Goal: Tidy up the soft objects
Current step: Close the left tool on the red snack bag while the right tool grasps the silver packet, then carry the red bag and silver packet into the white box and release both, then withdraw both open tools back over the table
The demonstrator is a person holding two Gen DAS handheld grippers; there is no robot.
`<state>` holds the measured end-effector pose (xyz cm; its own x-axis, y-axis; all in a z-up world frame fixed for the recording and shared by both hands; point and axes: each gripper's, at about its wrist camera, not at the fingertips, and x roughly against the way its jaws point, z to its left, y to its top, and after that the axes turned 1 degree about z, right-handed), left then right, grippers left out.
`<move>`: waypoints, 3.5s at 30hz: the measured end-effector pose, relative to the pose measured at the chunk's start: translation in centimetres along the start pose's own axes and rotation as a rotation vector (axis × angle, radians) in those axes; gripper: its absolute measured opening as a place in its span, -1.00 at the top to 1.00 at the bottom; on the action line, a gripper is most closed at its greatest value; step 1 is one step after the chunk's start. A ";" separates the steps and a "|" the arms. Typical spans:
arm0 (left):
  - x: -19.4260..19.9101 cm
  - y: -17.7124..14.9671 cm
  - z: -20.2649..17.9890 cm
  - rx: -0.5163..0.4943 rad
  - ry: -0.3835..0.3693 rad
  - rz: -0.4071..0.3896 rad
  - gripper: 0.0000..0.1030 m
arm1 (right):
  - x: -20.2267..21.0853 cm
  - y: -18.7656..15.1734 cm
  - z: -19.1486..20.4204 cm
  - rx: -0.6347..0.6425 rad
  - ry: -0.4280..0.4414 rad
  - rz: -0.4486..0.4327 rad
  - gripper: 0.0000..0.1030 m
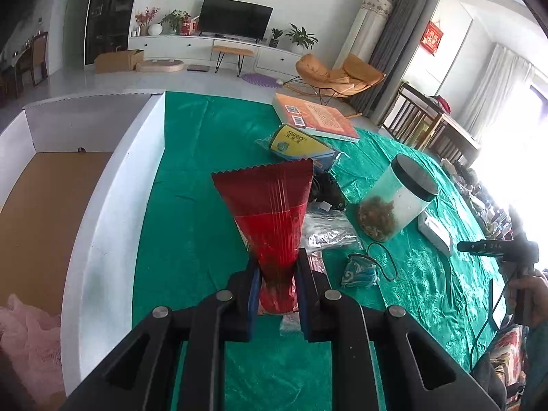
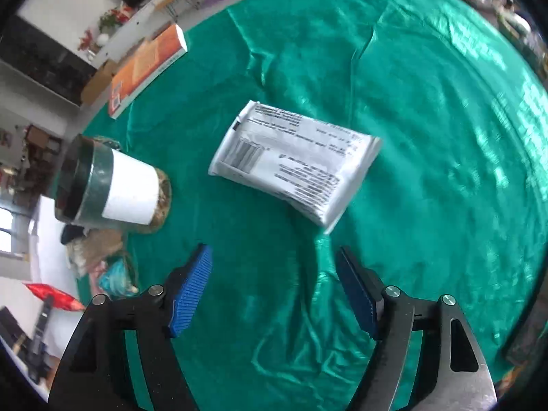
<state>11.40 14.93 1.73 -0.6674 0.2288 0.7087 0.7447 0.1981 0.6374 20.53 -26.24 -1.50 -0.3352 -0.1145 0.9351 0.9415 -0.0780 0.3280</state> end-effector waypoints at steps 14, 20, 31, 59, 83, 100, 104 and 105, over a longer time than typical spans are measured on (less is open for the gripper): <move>2.9 0.6 -1.0 -0.046 -0.020 -0.024 0.64 | -6.9 7.2 -1.2 0.216 -0.047 0.032 -0.55; 5.4 0.5 -0.9 -0.032 -0.074 -0.075 0.64 | -1.7 7.0 -3.1 -0.014 0.224 -0.106 -0.33; 15.9 -0.3 4.6 0.015 -0.034 -0.189 0.64 | 9.9 2.9 16.5 0.160 0.719 -0.175 -0.32; 20.4 -4.1 16.3 0.224 0.347 -0.138 -0.99 | 3.6 -14.3 16.7 0.237 0.347 -0.376 -0.56; -4.4 -11.8 -1.5 -0.129 0.081 0.157 -0.99 | -3.0 -13.6 6.9 0.014 -0.148 -0.325 -0.56; -5.7 -11.2 -2.3 -0.238 0.184 0.128 -1.00 | -3.2 -13.6 7.5 0.022 -0.143 -0.316 -0.67; -5.7 -11.1 -2.2 -0.238 0.184 0.128 -1.00 | -3.2 -13.6 7.4 0.021 -0.144 -0.316 -0.67; -5.7 -11.2 -2.3 -0.239 0.184 0.128 -1.00 | -3.2 -13.6 7.4 0.021 -0.144 -0.316 -0.67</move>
<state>6.86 9.19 -8.75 -0.5741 0.0567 0.8168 0.8151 -0.0551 0.5767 9.04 -17.44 -7.94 -0.6034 0.0526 0.7957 0.7929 -0.0664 0.6057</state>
